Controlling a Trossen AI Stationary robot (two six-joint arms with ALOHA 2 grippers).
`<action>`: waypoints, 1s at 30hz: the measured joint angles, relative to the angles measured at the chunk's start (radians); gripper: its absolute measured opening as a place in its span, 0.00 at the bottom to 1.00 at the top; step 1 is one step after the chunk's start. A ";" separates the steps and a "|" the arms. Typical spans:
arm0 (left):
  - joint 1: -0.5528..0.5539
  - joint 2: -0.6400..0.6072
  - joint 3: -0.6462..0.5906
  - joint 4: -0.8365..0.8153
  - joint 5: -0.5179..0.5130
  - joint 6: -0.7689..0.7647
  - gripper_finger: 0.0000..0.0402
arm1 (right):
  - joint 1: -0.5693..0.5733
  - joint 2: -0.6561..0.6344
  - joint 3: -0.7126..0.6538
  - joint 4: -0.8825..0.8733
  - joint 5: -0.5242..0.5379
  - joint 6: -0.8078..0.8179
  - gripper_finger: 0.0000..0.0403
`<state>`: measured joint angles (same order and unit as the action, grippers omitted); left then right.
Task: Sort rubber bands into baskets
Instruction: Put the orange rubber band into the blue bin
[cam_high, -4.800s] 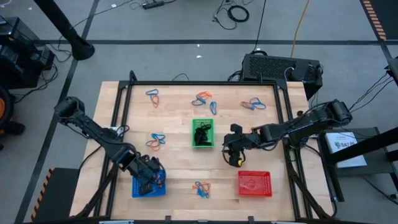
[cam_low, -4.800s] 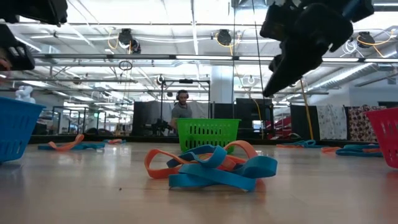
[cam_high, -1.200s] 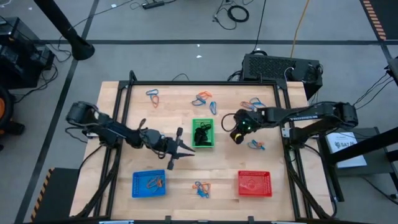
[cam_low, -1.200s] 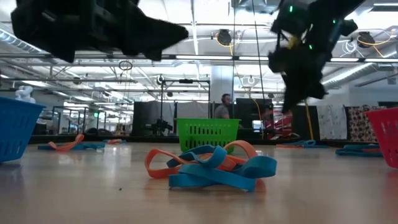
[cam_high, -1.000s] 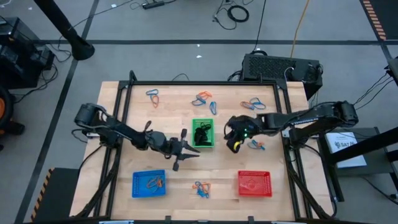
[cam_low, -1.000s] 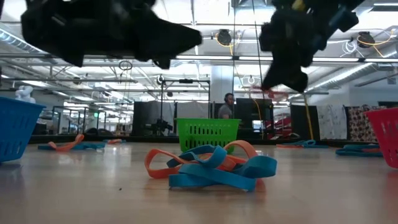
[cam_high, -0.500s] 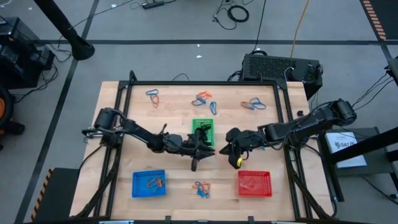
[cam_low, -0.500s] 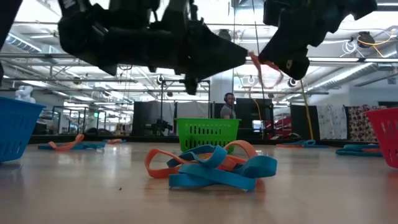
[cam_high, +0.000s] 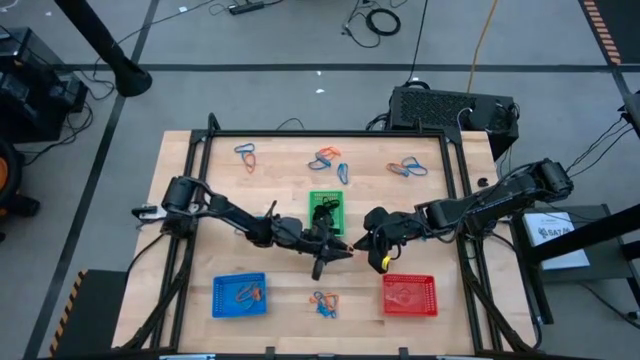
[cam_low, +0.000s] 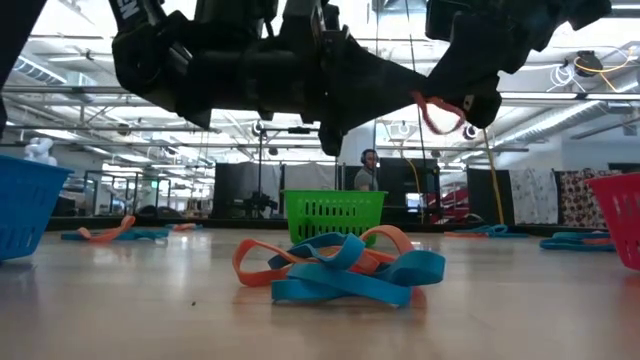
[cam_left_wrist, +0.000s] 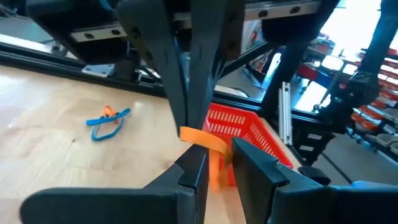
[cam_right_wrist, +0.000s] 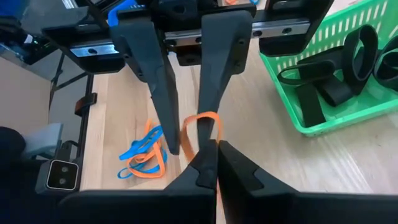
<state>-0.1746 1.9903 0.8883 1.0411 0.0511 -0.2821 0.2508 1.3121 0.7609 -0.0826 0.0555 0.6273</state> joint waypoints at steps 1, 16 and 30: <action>0.000 0.000 0.000 -0.002 -0.001 0.000 0.19 | 0.000 0.000 0.000 0.000 0.000 0.000 0.00; 0.006 -0.034 -0.001 -0.110 -0.003 0.106 0.01 | -0.004 0.000 0.000 0.001 -0.005 -0.114 0.00; -0.052 -0.441 0.000 -0.891 -0.070 0.028 0.01 | -0.040 -0.001 0.000 0.005 0.045 -0.260 0.26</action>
<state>-0.2270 1.5493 0.8879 0.1499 -0.0187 -0.2539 0.2104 1.3113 0.7612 -0.0776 0.1010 0.3673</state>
